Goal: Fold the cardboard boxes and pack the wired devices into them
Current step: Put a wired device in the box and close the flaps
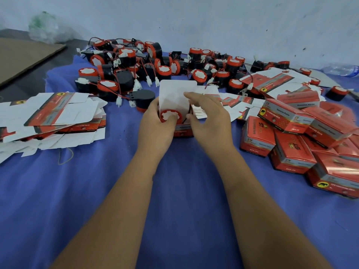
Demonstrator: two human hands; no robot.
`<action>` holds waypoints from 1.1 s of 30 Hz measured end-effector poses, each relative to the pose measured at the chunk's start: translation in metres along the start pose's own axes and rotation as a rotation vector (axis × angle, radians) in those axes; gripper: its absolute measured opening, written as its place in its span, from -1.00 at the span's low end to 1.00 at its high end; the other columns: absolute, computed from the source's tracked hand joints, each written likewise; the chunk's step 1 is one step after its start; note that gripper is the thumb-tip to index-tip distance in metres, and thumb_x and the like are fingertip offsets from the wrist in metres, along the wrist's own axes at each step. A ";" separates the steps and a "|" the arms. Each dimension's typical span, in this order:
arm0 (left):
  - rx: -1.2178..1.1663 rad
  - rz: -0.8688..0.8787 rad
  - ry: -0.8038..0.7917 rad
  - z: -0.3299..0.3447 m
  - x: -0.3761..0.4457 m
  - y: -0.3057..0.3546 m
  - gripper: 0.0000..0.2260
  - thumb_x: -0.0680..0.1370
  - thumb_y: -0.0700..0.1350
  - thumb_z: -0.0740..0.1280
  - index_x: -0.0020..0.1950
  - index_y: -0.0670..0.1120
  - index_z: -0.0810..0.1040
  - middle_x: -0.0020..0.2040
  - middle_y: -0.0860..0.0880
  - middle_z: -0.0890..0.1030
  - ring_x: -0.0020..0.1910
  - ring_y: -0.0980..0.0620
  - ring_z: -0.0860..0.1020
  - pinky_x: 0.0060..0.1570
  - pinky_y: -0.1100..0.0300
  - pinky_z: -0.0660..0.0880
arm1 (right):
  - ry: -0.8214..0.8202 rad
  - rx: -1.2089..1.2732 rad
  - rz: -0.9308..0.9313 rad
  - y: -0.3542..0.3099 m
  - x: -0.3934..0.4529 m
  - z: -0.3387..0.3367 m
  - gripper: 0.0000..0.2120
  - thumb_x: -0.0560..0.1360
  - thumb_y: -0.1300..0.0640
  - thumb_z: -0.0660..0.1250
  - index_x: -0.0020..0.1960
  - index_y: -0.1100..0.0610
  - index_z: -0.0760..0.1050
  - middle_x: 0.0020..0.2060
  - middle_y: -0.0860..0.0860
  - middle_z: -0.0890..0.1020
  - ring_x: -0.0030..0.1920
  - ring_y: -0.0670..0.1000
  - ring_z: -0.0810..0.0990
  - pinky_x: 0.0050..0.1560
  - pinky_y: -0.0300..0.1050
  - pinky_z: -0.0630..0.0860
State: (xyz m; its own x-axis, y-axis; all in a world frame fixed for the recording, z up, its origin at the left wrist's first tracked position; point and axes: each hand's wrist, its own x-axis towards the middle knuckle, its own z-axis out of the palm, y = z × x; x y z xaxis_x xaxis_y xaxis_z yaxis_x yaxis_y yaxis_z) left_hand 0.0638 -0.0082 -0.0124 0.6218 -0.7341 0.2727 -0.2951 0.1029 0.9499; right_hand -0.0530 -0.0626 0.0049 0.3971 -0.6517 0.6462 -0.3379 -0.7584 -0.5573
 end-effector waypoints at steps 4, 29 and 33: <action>-0.294 -0.145 -0.031 0.001 0.002 0.004 -0.70 0.56 0.04 0.12 0.06 0.09 0.64 -0.01 0.04 0.70 0.06 0.01 0.63 0.10 0.05 0.58 | -0.098 0.162 0.149 -0.005 -0.004 0.004 -0.67 0.57 0.20 0.30 0.32 0.00 0.52 -0.04 -0.02 0.66 0.04 -0.23 0.55 0.08 -0.46 0.40; 0.187 0.046 -0.069 -0.009 0.000 0.004 -0.79 0.60 -0.17 0.33 0.20 -0.02 0.66 0.42 0.06 0.47 0.43 0.13 0.38 0.37 0.25 0.35 | -0.251 0.547 0.370 0.016 -0.004 -0.008 -0.66 0.43 0.21 0.28 0.17 0.13 0.63 0.20 -0.03 0.62 0.26 -0.14 0.52 0.29 -0.25 0.43; 0.216 0.075 -0.076 -0.012 0.000 0.000 -0.68 0.58 -0.19 0.32 0.33 -0.02 0.58 0.46 0.09 0.44 0.46 0.20 0.29 0.21 0.57 0.20 | -0.284 0.293 0.265 0.021 -0.004 -0.003 -0.64 0.52 0.30 0.35 0.29 0.08 0.56 0.28 -0.08 0.56 0.33 -0.13 0.45 0.43 -0.16 0.32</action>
State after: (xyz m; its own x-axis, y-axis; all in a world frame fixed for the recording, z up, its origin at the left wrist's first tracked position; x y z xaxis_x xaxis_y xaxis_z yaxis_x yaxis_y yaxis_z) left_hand 0.0724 -0.0004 -0.0104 0.5380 -0.7792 0.3216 -0.4917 0.0198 0.8705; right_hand -0.0647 -0.0761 -0.0078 0.5610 -0.7648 0.3169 -0.2203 -0.5069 -0.8333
